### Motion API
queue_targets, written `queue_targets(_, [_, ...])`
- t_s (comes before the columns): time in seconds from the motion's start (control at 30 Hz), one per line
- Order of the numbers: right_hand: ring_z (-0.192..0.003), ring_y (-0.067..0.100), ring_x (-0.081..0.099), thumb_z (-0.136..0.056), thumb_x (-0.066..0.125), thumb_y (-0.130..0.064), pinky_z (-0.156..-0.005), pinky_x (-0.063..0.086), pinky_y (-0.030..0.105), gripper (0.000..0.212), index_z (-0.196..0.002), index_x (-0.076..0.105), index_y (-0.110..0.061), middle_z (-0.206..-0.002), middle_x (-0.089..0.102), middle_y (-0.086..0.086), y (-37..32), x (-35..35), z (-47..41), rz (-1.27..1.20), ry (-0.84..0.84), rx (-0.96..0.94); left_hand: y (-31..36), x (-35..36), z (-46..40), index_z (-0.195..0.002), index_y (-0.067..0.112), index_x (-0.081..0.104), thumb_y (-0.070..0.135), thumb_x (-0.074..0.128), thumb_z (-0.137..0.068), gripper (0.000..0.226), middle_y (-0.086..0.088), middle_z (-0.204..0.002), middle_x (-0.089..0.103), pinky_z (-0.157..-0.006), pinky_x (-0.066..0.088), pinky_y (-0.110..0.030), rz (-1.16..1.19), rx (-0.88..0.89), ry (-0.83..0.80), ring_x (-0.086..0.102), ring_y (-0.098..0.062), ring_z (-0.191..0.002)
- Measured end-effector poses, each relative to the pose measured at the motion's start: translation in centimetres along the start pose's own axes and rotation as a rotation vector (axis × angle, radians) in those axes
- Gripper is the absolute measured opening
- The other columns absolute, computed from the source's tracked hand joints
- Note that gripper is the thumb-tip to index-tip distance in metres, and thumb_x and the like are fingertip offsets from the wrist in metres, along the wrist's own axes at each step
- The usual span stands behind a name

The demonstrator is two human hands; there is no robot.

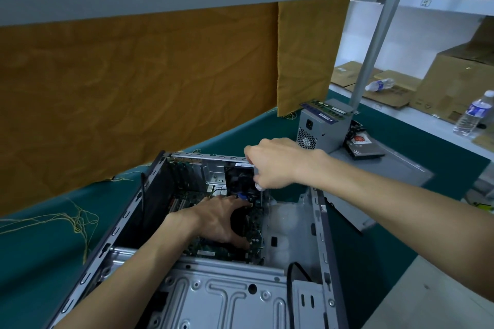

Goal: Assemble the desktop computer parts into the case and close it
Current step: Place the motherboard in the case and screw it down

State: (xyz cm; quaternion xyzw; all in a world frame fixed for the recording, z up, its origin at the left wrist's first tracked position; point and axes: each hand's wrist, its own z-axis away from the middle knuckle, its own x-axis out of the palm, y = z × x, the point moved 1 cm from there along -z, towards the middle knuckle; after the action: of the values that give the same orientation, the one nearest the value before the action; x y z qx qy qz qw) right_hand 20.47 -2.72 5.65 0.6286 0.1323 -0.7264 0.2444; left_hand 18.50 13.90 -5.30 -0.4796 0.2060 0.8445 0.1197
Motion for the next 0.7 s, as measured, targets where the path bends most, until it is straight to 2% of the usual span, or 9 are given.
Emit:
queue_targets(0.1, [-0.081, 0.034, 0.058, -0.098, 0.056, -0.041, -0.059, 0.032, 0.036, 0.035, -0.114, 0.050, -0.011, -0.099, 0.064, 0.010, -0.5, 0.3, 0.1, 0.098, 0.093, 0.000, 0.0, 0.1, -0.2, -0.156, 0.037, 0.028, 0.072, 0.076, -0.070, 0.104, 0.006, -0.156, 0.042, -0.119, 0.031, -0.043, 0.013, 0.011, 0.023, 0.040, -0.021, -0.142])
queue_targets(0.17, [-0.082, 0.029, 0.058, -0.092, 0.062, -0.030, -0.061, 0.035, 0.037, 0.037, -0.119, 0.045, -0.011, -0.100, 0.057, 0.006, -0.6, 0.4, 0.1, 0.014, 0.052, -0.036, -0.1, 0.2, -0.2, -0.155, 0.037, 0.030, 0.073, 0.075, -0.069, 0.103, 0.006, -0.154, 0.045, -0.118, 0.033, -0.042, 0.013, 0.012, 0.030, 0.043, -0.021, -0.140])
queue_targets(0.23, [-0.087, 0.031, 0.062, -0.091, 0.062, -0.024, -0.065, 0.039, 0.038, 0.031, -0.115, 0.046, -0.013, -0.102, 0.059, 0.006, -0.5, 0.6, 0.0, 0.009, 0.098, -0.057, -0.3, 0.2, -0.4, -0.155, 0.038, 0.031, 0.075, 0.074, -0.068, 0.104, 0.006, -0.154, 0.046, -0.118, 0.033, -0.043, 0.015, 0.014, 0.029, 0.043, -0.021, -0.140])
queue_targets(0.33, [-0.090, 0.035, 0.066, -0.098, 0.056, -0.042, -0.064, 0.034, 0.037, 0.040, -0.121, 0.047, -0.010, -0.100, 0.067, 0.010, -0.4, 0.6, 0.0, 0.157, 0.198, -0.011, -0.6, 0.3, -0.6, -0.155, 0.039, 0.030, 0.076, 0.073, -0.066, 0.105, 0.007, -0.156, 0.044, -0.120, 0.032, -0.043, 0.037, 0.016, 0.028, 0.041, -0.020, -0.143])
queue_targets(0.4, [-0.087, 0.034, 0.064, -0.096, 0.061, -0.043, -0.065, 0.039, 0.038, 0.052, -0.129, 0.039, -0.009, -0.100, 0.064, 0.009, 0.1, 0.7, 0.1, 0.097, 0.127, -0.007, -0.8, 0.4, -0.7, -0.155, 0.040, 0.030, 0.076, 0.073, -0.066, 0.106, 0.007, -0.157, 0.043, -0.120, 0.033, -0.043, 0.052, 0.013, 0.022, 0.041, -0.020, -0.143])
queue_targets(0.47, [-0.083, 0.030, 0.061, -0.092, 0.065, -0.030, -0.068, 0.048, 0.041, 0.048, -0.126, 0.037, -0.012, -0.102, 0.062, 0.007, 0.3, 0.8, 0.1, -0.018, 0.062, -0.035, -0.9, 0.4, -0.8, -0.155, 0.040, 0.030, 0.076, 0.073, -0.066, 0.106, 0.007, -0.157, 0.043, -0.120, 0.033, -0.043, 0.054, 0.019, 0.019, 0.042, -0.020, -0.143])
queue_targets(0.53, [-0.080, 0.032, 0.060, -0.096, 0.061, -0.034, -0.064, 0.043, 0.039, 0.038, -0.121, 0.043, -0.012, -0.098, 0.065, 0.009, 0.3, 1.1, 0.1, 0.038, 0.127, -0.036, -0.9, 0.4, -0.8, -0.155, 0.039, 0.030, 0.076, 0.073, -0.065, 0.106, 0.007, -0.157, 0.043, -0.120, 0.033, -0.043, 0.064, 0.021, 0.015, 0.041, -0.019, -0.143])
queue_targets(0.6, [-0.080, 0.034, 0.059, -0.099, 0.057, -0.045, -0.063, 0.034, 0.038, 0.045, -0.123, 0.042, -0.010, -0.091, 0.062, 0.008, 0.6, 0.9, 0.2, 0.082, 0.149, -0.006, -0.9, 0.4, -0.8, -0.155, 0.038, 0.031, 0.076, 0.073, -0.065, 0.106, 0.007, -0.157, 0.043, -0.120, 0.033, -0.043, 0.068, 0.024, 0.017, 0.041, -0.019, -0.143])
queue_targets(0.7, [-0.082, 0.028, 0.058, -0.095, 0.063, -0.032, -0.064, 0.040, 0.039, 0.045, -0.126, 0.035, -0.015, -0.100, 0.058, 0.004, 0.8, 0.6, 0.3, -0.082, 0.027, -0.036, -0.9, 0.5, -0.8, -0.156, 0.038, 0.030, 0.076, 0.073, -0.067, 0.105, 0.007, -0.157, 0.042, -0.121, 0.031, -0.045, 0.063, 0.025, 0.022, 0.041, -0.019, -0.144])
